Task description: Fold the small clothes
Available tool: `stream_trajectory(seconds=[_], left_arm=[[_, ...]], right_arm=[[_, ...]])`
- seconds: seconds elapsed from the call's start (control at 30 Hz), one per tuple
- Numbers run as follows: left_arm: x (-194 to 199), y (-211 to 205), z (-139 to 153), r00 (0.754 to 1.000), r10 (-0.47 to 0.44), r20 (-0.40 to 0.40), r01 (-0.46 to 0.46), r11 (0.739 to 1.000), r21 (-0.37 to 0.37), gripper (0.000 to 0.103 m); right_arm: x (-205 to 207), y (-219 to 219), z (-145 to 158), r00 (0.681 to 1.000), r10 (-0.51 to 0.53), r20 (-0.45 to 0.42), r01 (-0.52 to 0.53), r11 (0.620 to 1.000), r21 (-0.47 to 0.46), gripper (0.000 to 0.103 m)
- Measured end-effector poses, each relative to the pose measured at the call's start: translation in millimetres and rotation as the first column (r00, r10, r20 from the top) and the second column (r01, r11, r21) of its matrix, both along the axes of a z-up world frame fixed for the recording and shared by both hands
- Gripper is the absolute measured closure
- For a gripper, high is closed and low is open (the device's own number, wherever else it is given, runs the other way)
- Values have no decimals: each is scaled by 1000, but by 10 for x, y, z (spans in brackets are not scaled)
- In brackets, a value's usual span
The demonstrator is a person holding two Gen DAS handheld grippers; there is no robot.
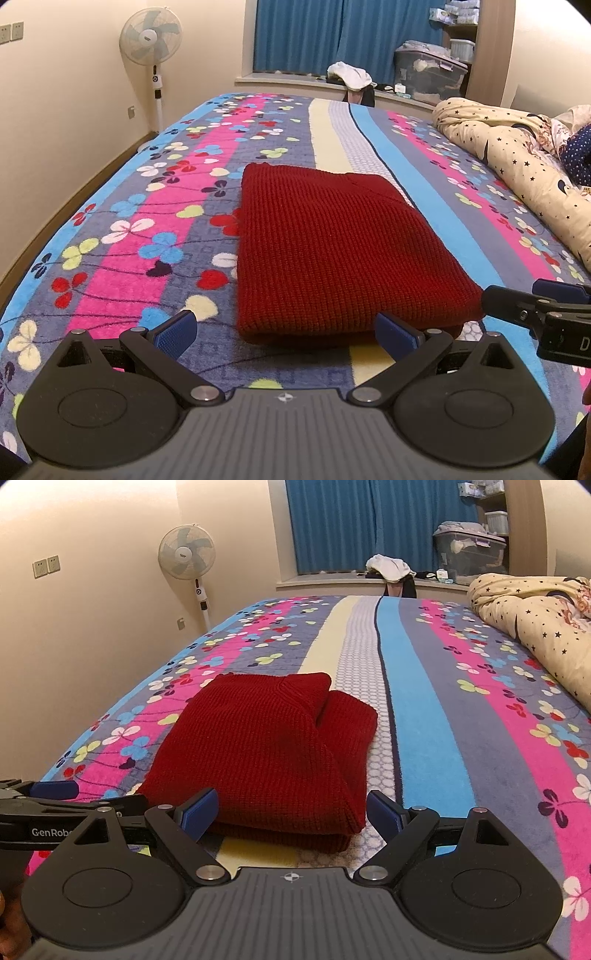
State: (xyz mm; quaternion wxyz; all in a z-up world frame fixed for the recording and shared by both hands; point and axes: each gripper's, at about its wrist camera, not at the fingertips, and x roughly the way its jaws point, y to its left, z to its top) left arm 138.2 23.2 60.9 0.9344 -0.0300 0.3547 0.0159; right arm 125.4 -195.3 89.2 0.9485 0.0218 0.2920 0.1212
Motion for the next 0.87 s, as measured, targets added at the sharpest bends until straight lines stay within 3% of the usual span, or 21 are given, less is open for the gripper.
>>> stream_trajectory(seconds=[0.87], left_arm=[[6,-19,-12,1000,-4,-1,4,1000,3,0]], right_arm=[[30,49,-17,1000,24,-8,-24,1000,-1,15]])
